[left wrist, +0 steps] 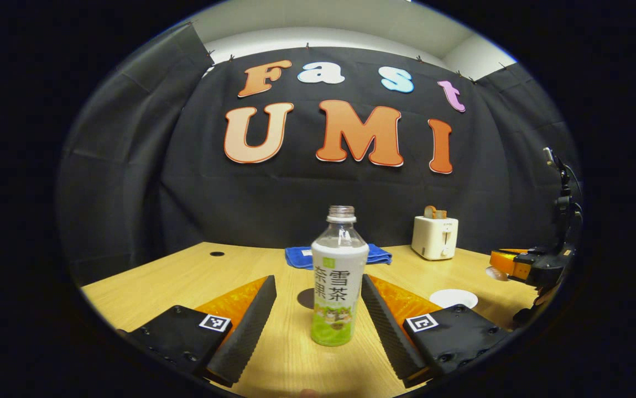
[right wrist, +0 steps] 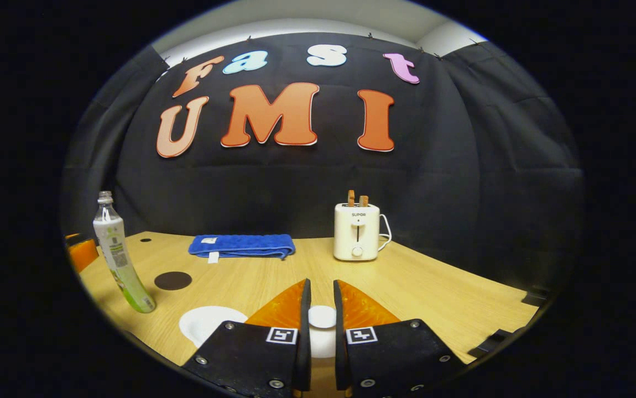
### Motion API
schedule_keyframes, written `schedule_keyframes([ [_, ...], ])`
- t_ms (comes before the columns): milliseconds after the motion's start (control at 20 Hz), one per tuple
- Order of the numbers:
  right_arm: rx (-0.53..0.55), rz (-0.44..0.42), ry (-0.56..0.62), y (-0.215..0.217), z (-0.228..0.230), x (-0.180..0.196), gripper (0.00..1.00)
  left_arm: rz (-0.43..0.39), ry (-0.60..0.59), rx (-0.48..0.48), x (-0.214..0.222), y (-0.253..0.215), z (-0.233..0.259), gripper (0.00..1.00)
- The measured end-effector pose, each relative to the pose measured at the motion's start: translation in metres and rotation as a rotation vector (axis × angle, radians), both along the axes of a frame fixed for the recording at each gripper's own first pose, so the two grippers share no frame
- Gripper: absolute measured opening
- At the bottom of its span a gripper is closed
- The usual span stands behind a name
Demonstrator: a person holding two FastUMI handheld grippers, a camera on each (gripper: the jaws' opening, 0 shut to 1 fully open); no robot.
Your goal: Open the teacup lid with one hand, grasp the water bottle and pour water into the teacup with the other hand; after pouring, place the water bottle on the coaster and then close the teacup lid.
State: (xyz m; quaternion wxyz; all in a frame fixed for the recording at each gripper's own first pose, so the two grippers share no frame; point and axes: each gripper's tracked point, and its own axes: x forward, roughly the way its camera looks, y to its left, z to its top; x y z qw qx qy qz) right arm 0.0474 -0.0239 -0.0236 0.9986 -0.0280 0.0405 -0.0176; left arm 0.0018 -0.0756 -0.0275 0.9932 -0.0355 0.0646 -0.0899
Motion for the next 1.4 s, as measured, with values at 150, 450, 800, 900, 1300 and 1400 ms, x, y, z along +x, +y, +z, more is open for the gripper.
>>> schedule_keyframes([
  [150, 0.010, -0.007, 0.013, -0.006, -0.005, 0.002, 0.18, -0.035, 0.016, -0.008, 0.006, -0.015, -0.007, 0.99],
  [450, 0.009, -0.006, 0.037, -0.006, -0.014, 0.004, 0.18, -0.020, 0.029, 0.007, 0.027, -0.020, -0.015, 0.99],
  [800, 0.014, 0.001, 0.055, -0.001, -0.022, 0.004, 0.18, 0.037, 0.035, 0.034, 0.051, -0.012, -0.030, 0.99],
  [900, 0.011, 0.002, 0.054, 0.000, -0.021, 0.004, 0.18, 0.036, 0.040, 0.037, 0.052, -0.013, -0.034, 0.99],
  [1300, 0.024, 0.001, 0.023, -0.001, -0.016, 0.002, 0.18, 0.021, 0.034, 0.051, 0.051, -0.016, -0.037, 0.66],
  [1400, 0.021, 0.003, 0.014, -0.001, -0.014, 0.001, 0.18, -0.003, 0.030, 0.060, 0.047, -0.020, -0.035, 0.66],
])
